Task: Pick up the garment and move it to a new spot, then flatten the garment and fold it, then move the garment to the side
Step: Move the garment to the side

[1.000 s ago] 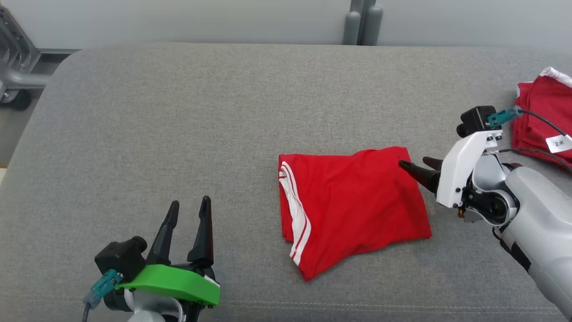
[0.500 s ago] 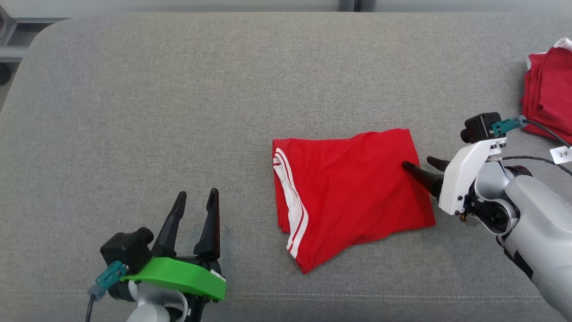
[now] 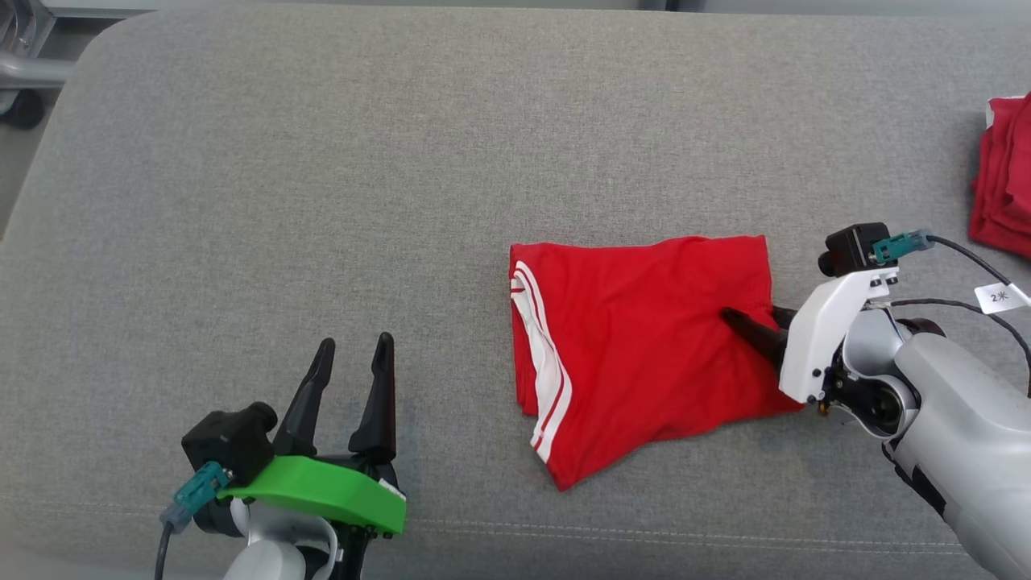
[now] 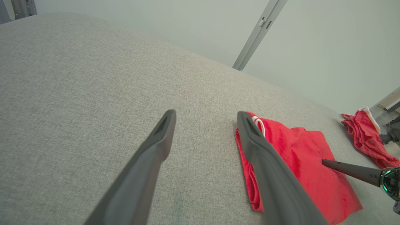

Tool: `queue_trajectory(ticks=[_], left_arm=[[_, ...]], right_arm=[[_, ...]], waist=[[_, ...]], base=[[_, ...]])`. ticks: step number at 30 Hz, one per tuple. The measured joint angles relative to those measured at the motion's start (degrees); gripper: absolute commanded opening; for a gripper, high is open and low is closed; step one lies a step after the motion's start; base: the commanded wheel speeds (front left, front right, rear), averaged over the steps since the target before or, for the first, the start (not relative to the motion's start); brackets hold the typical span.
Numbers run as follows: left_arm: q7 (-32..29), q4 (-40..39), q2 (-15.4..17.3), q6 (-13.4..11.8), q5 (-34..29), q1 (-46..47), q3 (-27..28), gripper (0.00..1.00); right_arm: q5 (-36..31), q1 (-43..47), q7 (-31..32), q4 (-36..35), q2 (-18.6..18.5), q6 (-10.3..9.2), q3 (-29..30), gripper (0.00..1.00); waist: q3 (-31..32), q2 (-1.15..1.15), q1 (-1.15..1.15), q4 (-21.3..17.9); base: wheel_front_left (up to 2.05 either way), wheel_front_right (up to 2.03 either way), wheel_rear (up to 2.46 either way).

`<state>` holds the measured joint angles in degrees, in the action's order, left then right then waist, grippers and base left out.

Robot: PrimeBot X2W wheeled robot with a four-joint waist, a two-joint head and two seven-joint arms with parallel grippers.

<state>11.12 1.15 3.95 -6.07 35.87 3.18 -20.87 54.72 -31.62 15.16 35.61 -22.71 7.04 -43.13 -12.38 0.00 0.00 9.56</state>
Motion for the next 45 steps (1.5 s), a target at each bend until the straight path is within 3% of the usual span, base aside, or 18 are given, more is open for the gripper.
queue_trajectory(ticks=[1, 3, 16, 28, 45], left_arm=[[0.00, 0.04, 0.00, 0.00, 0.00, 0.00, 0.00, 1.00], [0.00, 0.19, 0.00, 0.00, 0.00, 0.00, 0.00, 1.00], [0.01, 1.03, 0.08, 0.00, 0.00, -0.13, 0.56, 1.00], [0.04, 0.03, 0.26, -0.05, -0.13, -0.25, 0.77, 1.00], [-0.33, -2.05, 0.40, -0.05, -0.92, -0.21, -0.13, 1.00]], right_arm=[[0.12, 0.00, 0.00, 0.11, 0.10, 0.01, -0.10, 0.22], [0.32, 0.00, 0.00, 0.33, 0.32, 0.01, -0.41, 0.00], [1.42, -0.21, -2.02, 0.82, 0.12, 0.09, -0.37, 0.00], [1.36, -4.73, -2.36, 1.22, -5.60, 0.09, 1.47, 0.00], [1.30, -8.91, -2.23, 3.39, -9.50, -0.62, 4.14, 0.00]], waist=[[0.06, 0.00, 0.00, 0.06], [0.21, 0.00, 0.00, 0.19], [1.82, 0.00, 0.00, -0.40], [3.21, 0.00, 0.00, -3.68], [3.43, 0.00, 0.00, -9.64]], base=[[0.00, 0.00, 0.00], [0.00, 0.00, 0.00], [0.00, 0.00, 0.00], [0.00, 0.00, 0.00], [0.00, 0.00, 0.00]])
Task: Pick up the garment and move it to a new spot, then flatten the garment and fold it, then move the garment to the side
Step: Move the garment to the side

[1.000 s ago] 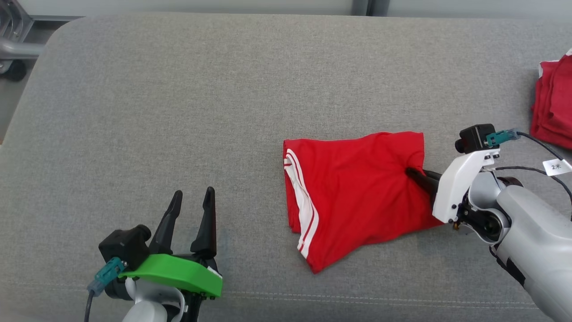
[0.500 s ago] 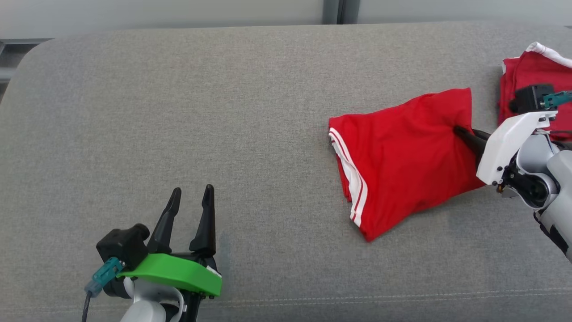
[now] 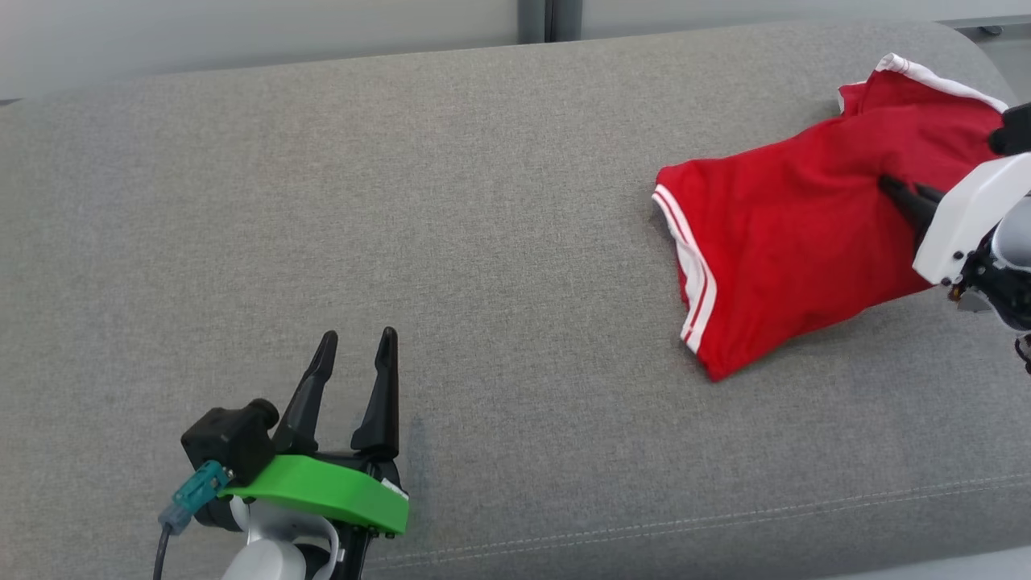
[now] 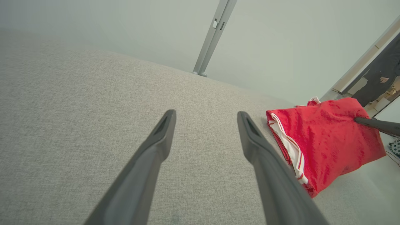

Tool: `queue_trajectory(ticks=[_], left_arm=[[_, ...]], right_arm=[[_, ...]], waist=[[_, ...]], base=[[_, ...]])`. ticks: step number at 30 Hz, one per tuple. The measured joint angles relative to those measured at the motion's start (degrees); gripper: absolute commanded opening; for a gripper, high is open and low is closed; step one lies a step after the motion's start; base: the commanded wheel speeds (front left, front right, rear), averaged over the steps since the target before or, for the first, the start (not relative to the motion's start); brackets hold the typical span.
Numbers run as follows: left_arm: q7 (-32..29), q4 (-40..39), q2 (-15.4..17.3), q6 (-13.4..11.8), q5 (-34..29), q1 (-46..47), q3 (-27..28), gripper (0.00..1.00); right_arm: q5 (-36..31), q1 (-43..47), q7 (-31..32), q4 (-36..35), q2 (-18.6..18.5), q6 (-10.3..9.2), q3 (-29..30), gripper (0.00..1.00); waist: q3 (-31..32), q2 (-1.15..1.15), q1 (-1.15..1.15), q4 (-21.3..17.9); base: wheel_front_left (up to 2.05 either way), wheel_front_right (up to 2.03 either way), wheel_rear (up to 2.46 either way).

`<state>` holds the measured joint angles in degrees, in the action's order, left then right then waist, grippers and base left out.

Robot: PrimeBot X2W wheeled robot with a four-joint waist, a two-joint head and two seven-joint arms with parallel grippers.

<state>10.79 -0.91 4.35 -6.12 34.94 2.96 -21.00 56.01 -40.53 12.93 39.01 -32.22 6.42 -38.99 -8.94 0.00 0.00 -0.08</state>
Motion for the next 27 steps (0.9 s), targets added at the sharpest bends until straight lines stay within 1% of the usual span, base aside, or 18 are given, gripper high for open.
queue_trajectory(ticks=[5, 10, 13, 14, 16, 21, 24, 27], left_arm=[[-0.68, -0.86, 0.00, 0.00, -0.41, 0.20, -0.96, 1.00], [-1.21, -1.20, -0.01, 0.00, -0.45, 1.18, -1.65, 1.00], [-1.52, -1.34, -0.01, 0.00, -0.60, 1.90, -1.66, 1.00], [-1.67, -1.35, -0.01, 0.00, -0.60, 2.10, -1.65, 1.00], [-1.67, -1.35, -0.01, 0.00, -0.60, 2.34, -1.57, 1.00], [-1.67, -1.34, -0.01, 0.00, -0.62, 2.52, -1.55, 1.00], [-1.67, -1.40, -0.01, 0.00, -0.90, 2.98, -1.36, 1.00], [-1.67, -1.46, 0.01, 0.00, -0.94, 3.45, -1.25, 1.00]], right_arm=[[-0.09, -4.06, 0.33, -0.02, -1.32, -0.80, 1.42, 0.00], [-0.64, -7.99, 0.96, 0.29, -2.53, -3.03, 2.56, 0.00], [-0.92, -10.31, 1.40, 0.64, -3.75, -4.09, 3.26, 0.00], [-1.11, -11.09, 1.81, 0.68, -4.02, -4.12, 3.44, 0.00], [-1.26, -12.60, 1.86, 0.65, -4.14, -4.99, 3.53, 0.00], [-2.92, -14.99, 3.30, 0.51, -4.38, -5.10, 3.04, 0.00], [-3.68, -16.40, 4.49, 0.54, -4.97, -5.54, 2.57, 0.00], [-4.38, -17.94, 6.34, 0.77, -6.48, -5.59, 2.01, 0.00]], waist=[[-1.77, 0.00, 0.00, -0.69], [-3.87, 0.00, 0.00, -0.67], [-5.06, 0.00, 0.00, -0.24], [-5.43, 0.00, 0.00, -0.03], [-6.11, 0.00, 0.00, 0.41], [-7.33, 0.00, 0.00, 1.29], [-8.17, 0.00, 0.00, 1.81], [-9.22, 0.00, 0.00, 2.28]], base=[[0.00, 0.00, 0.00], [0.00, 0.00, 0.00], [0.00, 0.00, 0.00], [0.00, 0.00, 0.00], [0.00, 0.00, 0.00], [0.00, 0.00, 0.00], [0.00, 0.00, 0.00], [0.00, 0.00, 0.00]])
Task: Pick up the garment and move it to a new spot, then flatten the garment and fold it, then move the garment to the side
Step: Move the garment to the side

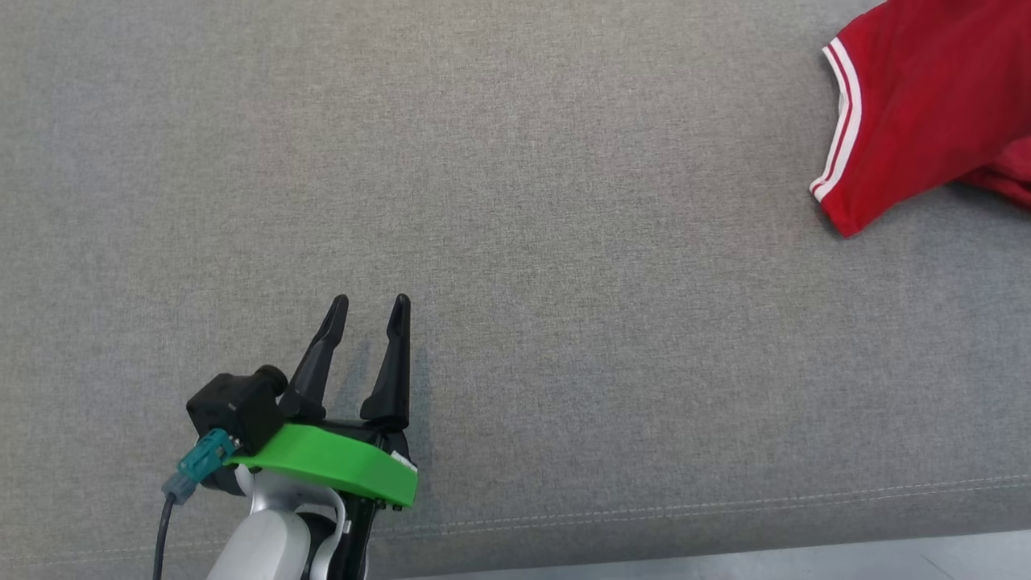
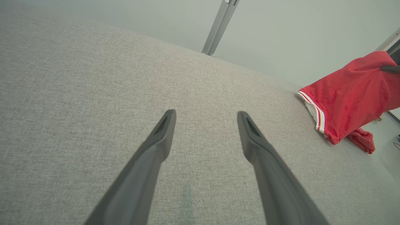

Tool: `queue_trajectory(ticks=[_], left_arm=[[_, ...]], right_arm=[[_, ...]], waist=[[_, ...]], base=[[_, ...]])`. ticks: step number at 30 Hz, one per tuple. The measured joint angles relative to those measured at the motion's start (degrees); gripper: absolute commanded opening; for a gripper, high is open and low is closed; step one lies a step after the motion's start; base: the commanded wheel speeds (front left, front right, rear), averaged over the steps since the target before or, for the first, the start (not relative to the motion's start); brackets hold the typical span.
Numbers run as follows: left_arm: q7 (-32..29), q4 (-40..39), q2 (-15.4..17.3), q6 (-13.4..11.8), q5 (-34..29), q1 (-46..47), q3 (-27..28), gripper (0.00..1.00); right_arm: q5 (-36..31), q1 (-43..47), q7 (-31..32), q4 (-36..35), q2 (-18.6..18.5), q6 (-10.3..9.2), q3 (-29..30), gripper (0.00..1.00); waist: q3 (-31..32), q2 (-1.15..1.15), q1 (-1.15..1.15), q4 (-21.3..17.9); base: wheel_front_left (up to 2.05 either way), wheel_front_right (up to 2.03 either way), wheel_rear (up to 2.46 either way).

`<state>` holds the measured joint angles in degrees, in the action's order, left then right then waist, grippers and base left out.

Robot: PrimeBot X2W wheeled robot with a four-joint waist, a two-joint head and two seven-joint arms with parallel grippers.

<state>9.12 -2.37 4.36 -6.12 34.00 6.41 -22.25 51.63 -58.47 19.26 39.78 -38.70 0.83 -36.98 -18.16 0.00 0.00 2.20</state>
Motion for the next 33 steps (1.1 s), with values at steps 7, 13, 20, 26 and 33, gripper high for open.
queue_trajectory(ticks=[7, 13, 20, 26, 33], left_arm=[[0.00, -0.01, 0.24, 0.00, -0.25, 0.20, 0.19, 1.00], [-0.60, -0.33, 0.62, 0.00, -0.78, 0.72, 0.14, 1.00], [-1.86, -1.26, 0.81, -0.01, -1.82, 1.46, -0.19, 1.00], [-2.50, -1.68, 1.10, -0.01, -2.60, 2.21, -0.43, 1.00], [-2.61, -2.14, 1.67, -0.02, -3.00, 2.48, -0.37, 1.00]], right_arm=[[-3.39, -1.88, 2.66, 0.88, -4.39, 0.00, -1.80, 0.00], [-7.14, -3.24, 3.00, 1.46, -7.64, -0.03, -3.35, 0.00], [-10.70, -3.64, 2.10, 2.76, -9.12, -1.24, -4.85, 0.00], [-13.18, -3.54, -0.16, 5.38, -9.39, -4.47, -5.33, 0.00], [-13.12, -3.21, -1.55, 9.07, -9.11, -6.26, -4.22, 0.00]], waist=[[-1.46, 0.00, 0.00, 0.44], [-2.64, 0.00, 0.00, 0.41], [-4.98, 0.00, 0.00, 0.52], [-7.19, 0.00, 0.00, 1.22], [-9.40, 0.00, 0.00, 2.29]], base=[[0.00, 0.00, 0.00], [0.00, 0.00, 0.00], [0.00, 0.00, 0.00], [0.00, 0.00, 0.00], [0.00, 0.00, 0.00]])
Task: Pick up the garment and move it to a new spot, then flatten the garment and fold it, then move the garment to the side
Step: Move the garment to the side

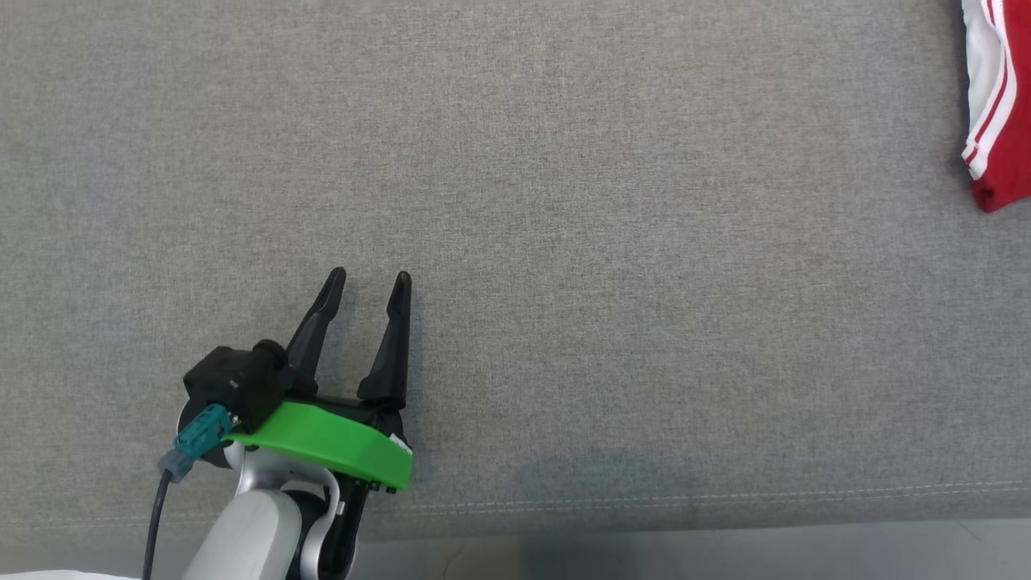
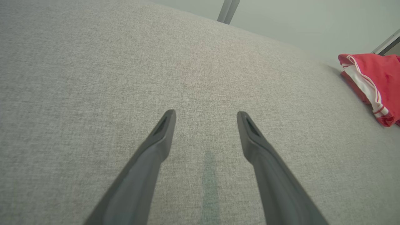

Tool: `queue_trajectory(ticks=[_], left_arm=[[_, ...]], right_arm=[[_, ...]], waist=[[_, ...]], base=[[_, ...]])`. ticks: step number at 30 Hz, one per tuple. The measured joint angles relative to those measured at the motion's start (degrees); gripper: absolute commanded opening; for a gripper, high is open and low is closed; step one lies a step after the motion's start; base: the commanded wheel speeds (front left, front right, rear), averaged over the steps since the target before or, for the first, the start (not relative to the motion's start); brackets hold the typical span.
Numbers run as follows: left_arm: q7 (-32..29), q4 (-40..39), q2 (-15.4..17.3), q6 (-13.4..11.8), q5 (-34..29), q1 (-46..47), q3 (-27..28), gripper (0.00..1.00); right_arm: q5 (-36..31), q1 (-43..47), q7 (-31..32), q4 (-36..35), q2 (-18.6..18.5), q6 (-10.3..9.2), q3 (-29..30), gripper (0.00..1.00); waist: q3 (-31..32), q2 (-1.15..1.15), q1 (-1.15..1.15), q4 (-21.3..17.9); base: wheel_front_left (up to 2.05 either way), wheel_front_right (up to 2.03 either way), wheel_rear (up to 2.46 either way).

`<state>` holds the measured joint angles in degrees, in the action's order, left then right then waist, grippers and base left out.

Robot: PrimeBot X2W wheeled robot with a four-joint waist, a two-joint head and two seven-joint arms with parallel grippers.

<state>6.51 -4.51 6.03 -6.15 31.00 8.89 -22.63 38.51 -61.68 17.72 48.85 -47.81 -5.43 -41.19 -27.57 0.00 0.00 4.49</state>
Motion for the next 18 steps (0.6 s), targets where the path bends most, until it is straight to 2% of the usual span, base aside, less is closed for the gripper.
queue_trajectory(ticks=[1, 3, 5, 6, 7, 8, 10, 18], left_arm=[[-0.01, 0.00, 0.03, 0.00, 0.00, 0.02, -0.01, 1.00], [-0.31, -0.02, 0.10, -0.01, -0.03, 0.13, 0.00, 1.00], [-0.48, -0.08, 0.25, -0.01, -0.24, 0.32, 0.10, 1.00], [-0.49, -0.12, 0.32, -0.01, -0.38, 0.40, 0.11, 1.00], [-0.49, -0.18, 0.35, -0.13, -0.47, 0.51, 0.11, 1.00], [-0.49, -0.22, 0.35, -0.43, -0.51, 0.57, 0.13, 1.00], [-0.60, -0.52, 0.41, -0.44, -0.53, 0.58, 0.21, 1.00], [-0.99, -0.89, 0.65, -0.45, -0.96, 0.89, 0.29, 1.00]], right_arm=[[0.14, 0.01, -0.55, 0.25, 0.27, -0.24, 0.21, 0.00], [0.13, 0.03, -1.21, 0.87, 0.79, -0.32, 0.30, 0.17], [0.12, 0.04, -2.12, 1.65, 1.27, -0.71, 0.46, 0.45], [0.12, 0.06, -2.46, 1.96, 1.43, -0.74, 0.56, 0.75], [0.15, 0.10, -2.60, 2.38, 1.63, -0.76, 0.81, 0.82], [0.24, 0.21, -2.88, 2.86, 1.83, -0.81, 1.08, 0.93], [0.29, 0.54, -3.74, 3.63, 2.20, -1.05, 1.56, 1.00], [0.23, 1.85, -5.77, 7.17, 2.54, -1.33, 2.33, 1.00]], waist=[[-0.27, 0.00, 0.00, 0.11], [-0.73, 0.00, 0.00, 0.33], [-1.10, 0.00, 0.00, 0.45], [-1.25, 0.00, 0.00, 0.48], [-1.38, 0.00, 0.00, 0.51], [-1.48, 0.00, 0.00, 0.53], [-1.67, 0.00, 0.00, 0.52], [-1.87, 0.00, 0.00, 0.19]], base=[[0.00, 0.00, 0.00], [0.00, 0.00, 0.00], [0.00, 0.00, 0.00], [0.00, 0.00, 0.00], [0.00, 0.00, 0.00], [0.00, 0.00, 0.00], [0.00, 0.00, 0.00], [0.00, 0.00, 0.00]])
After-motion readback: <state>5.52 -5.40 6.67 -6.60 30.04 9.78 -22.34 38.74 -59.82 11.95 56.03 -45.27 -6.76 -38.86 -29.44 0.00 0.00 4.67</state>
